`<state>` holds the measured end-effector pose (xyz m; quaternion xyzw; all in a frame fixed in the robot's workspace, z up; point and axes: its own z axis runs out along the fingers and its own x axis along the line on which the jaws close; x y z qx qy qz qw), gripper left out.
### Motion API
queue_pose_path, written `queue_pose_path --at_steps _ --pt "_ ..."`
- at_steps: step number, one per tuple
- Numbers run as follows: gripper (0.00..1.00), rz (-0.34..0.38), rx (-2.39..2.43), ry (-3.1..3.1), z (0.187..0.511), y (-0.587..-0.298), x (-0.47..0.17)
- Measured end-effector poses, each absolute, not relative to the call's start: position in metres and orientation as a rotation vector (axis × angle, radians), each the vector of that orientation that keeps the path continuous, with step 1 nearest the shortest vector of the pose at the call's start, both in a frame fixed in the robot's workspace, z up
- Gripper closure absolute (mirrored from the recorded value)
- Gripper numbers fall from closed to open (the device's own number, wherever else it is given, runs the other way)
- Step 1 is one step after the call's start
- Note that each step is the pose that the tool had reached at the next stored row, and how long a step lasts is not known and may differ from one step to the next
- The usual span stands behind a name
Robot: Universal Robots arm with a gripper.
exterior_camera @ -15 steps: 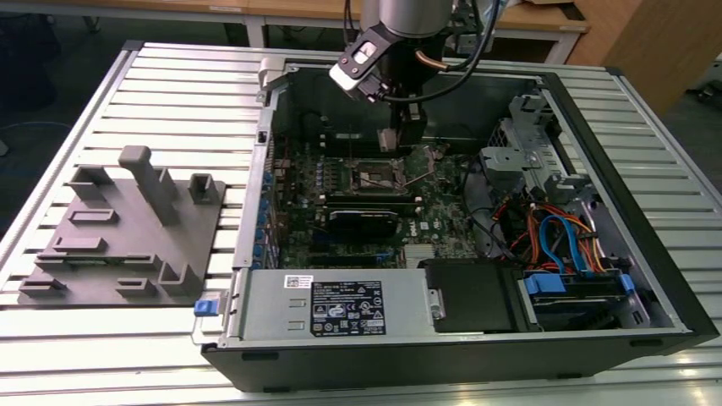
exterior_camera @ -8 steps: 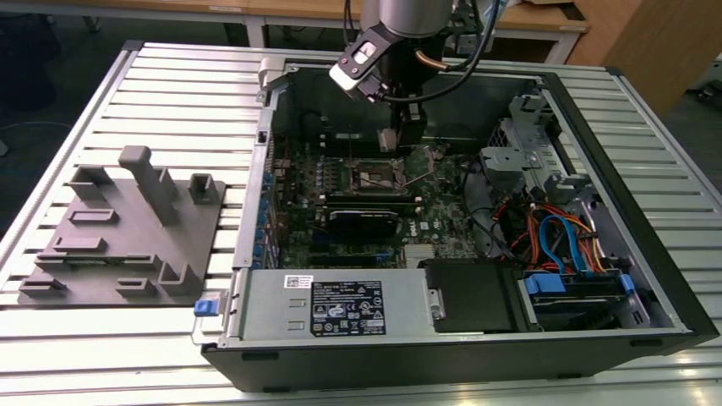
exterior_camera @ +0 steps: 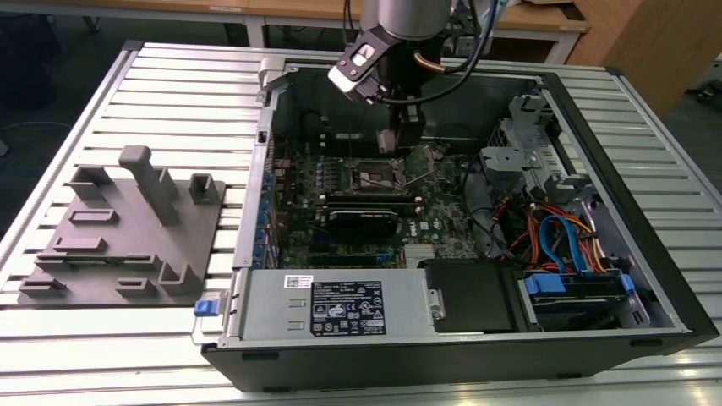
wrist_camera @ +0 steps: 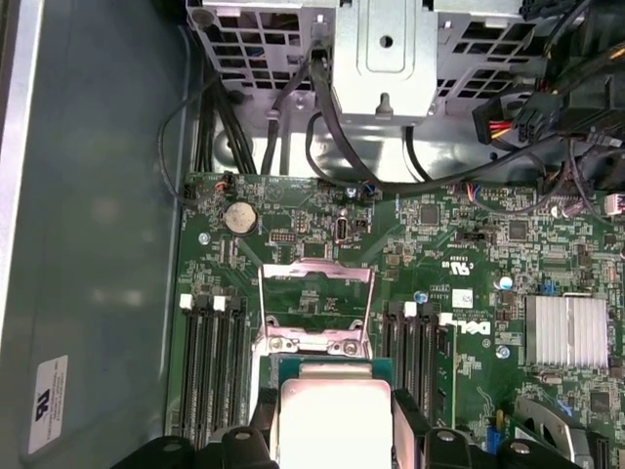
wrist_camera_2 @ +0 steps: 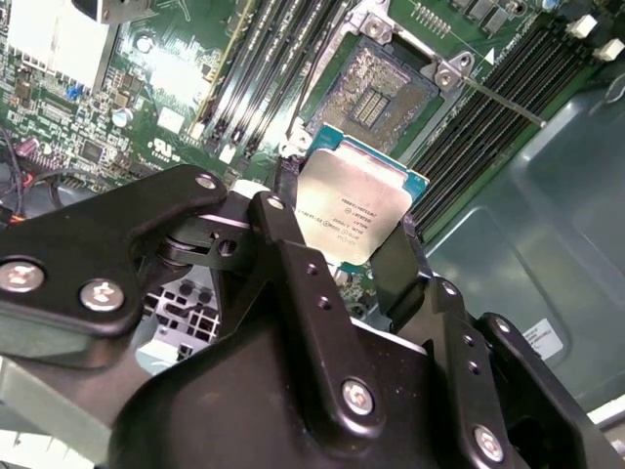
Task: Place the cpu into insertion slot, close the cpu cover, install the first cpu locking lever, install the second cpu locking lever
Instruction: 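Place the cpu into insertion slot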
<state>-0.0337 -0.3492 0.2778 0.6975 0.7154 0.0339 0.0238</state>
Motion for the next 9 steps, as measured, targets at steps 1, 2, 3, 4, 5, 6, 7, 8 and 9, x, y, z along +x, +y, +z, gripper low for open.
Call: queue_pose_path --at_steps 1,2,3,4,5,6,7,8,9 --pt "0.46 0.105 2.158 2.214 0.2767 -0.3492 -0.0343" --pt "0.46 0.105 2.158 2.214 0.2754 -0.3491 -0.0348" --pt "0.46 0.105 2.158 2.214 0.2741 -0.3491 -0.0354" --pt "0.46 0.105 2.158 2.214 0.2729 -0.3491 -0.0361" --pt "0.46 0.105 2.159 2.214 0.2724 -0.3491 -0.0364" --pt "0.46 0.105 2.158 2.214 0.2723 -0.3491 -0.0364" --pt "0.46 0.105 2.158 2.214 0.2723 -0.3491 -0.0364" --pt "0.46 0.105 2.158 2.214 0.2723 -0.3491 -0.0364" --pt "0.46 0.105 2.159 2.214 0.2721 -0.3491 -0.0364"
